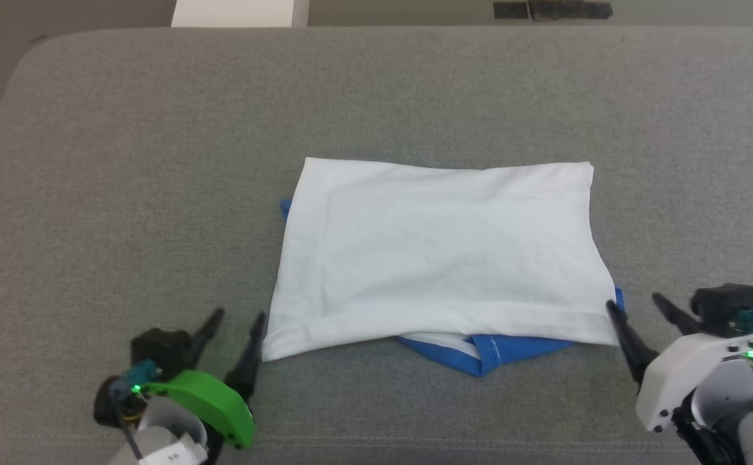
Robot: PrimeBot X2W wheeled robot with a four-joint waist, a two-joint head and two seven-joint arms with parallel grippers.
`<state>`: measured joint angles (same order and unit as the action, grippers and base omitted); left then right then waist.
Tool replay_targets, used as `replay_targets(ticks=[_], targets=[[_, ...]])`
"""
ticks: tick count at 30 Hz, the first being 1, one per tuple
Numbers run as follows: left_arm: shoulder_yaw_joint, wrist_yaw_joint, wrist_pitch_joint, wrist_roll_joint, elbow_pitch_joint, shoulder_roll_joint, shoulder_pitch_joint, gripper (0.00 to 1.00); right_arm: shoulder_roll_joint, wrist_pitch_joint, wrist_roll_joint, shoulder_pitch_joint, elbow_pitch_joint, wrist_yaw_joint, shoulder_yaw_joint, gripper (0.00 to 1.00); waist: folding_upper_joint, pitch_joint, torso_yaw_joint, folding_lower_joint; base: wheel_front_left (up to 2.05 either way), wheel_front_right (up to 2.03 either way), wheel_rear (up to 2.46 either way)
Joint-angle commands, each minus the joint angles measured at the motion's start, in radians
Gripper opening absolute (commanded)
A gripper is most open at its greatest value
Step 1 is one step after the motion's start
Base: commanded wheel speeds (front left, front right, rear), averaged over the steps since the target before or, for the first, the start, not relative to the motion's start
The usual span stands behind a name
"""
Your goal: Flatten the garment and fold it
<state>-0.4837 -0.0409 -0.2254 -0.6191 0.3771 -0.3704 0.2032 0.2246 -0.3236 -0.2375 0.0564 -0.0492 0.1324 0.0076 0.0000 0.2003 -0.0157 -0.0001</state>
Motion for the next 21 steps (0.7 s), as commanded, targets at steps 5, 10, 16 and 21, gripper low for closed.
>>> replay_targets(ticks=[5,10,16,21], targets=[[0.132,0.079,-0.035,0.029,-0.125,0.025,-0.038,1.0,-0.091,0.042,-0.031,-0.034,0.101,-0.002,-0.103,1.0,0.0,-0.04,0.016,0.0001,0.0,0.0,0.0],[0.298,0.103,-0.036,0.13,-0.272,0.098,-0.061,1.0,-0.135,0.062,-0.051,-0.004,0.105,-0.002,-0.158,1.0,0.0,-0.045,0.029,0.0001,0.0,0.0,0.0],[0.441,0.058,-0.036,0.237,-0.299,0.19,-0.039,1.0,-0.17,0.058,-0.089,0.084,0.019,-0.002,-0.214,1.0,0.0,-0.034,0.038,0.0001,0.0,0.0,0.0],[0.496,0.001,-0.036,0.317,-0.277,0.24,-0.008,1.0,-0.174,0.003,-0.156,0.169,-0.134,-0.002,-0.26,1.0,0.0,-0.022,0.043,0.0001,0.0,0.0,0.0]])
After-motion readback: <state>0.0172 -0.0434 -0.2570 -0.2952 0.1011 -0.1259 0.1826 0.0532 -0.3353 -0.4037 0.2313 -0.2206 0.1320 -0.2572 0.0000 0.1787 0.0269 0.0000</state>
